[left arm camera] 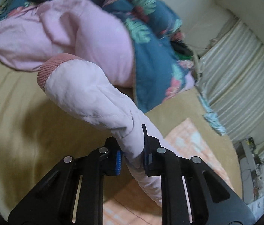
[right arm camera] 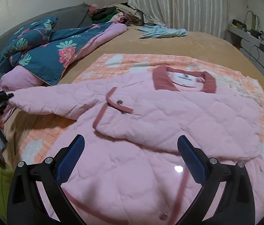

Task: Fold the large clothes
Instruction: 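Close the left tool on the ribbed cuff of that sleeve, then lift the sleeve with the left tool and carry it across the jacket body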

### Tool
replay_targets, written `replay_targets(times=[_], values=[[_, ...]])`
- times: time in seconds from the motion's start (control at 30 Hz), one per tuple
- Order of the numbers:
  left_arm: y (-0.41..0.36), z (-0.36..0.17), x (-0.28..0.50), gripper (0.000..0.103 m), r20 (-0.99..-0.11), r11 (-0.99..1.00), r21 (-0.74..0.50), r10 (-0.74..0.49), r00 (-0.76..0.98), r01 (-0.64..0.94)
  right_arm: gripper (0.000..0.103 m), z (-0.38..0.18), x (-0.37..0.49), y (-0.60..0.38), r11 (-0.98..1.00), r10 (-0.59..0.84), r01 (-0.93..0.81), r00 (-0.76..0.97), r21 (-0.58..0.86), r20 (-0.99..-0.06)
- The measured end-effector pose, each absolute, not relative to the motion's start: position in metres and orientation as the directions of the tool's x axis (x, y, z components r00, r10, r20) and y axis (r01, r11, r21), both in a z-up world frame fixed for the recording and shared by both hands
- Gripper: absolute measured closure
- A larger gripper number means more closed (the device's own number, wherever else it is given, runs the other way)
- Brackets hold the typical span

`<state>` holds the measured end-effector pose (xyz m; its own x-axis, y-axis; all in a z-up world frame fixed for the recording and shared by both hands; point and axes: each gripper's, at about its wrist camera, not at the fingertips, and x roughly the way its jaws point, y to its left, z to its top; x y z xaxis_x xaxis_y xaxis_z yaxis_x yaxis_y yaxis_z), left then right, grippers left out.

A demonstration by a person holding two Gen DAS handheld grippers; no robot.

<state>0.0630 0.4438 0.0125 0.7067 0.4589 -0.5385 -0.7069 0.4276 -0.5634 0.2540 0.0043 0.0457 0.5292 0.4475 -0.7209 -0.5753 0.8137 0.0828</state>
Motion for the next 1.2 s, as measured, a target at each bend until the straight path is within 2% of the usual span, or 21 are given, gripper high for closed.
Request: replay_targets(times=[0.23,0.73,1.2], values=[[0.401,0.062,0.067,0.094,-0.472,0.526,-0.539,0.458,0.753,-0.658,0.004,0.057,0.240,-0.043,0.843,0.413,-0.535,0.571,0.061,-0.710],[0.318,0.147,0.099,0.094,-0.381,0.711,-0.432,0.414,0.827,-0.555,0.004,0.084,0.224,-0.114,0.879,0.426,-0.461,0.637,0.126,-0.642],[0.253,0.182,0.133,0.094,-0.349,0.842,-0.315,0.327,0.878,-0.438,0.004,0.096,0.210,-0.156,0.898,0.420,-0.407,0.676,0.169,-0.605]])
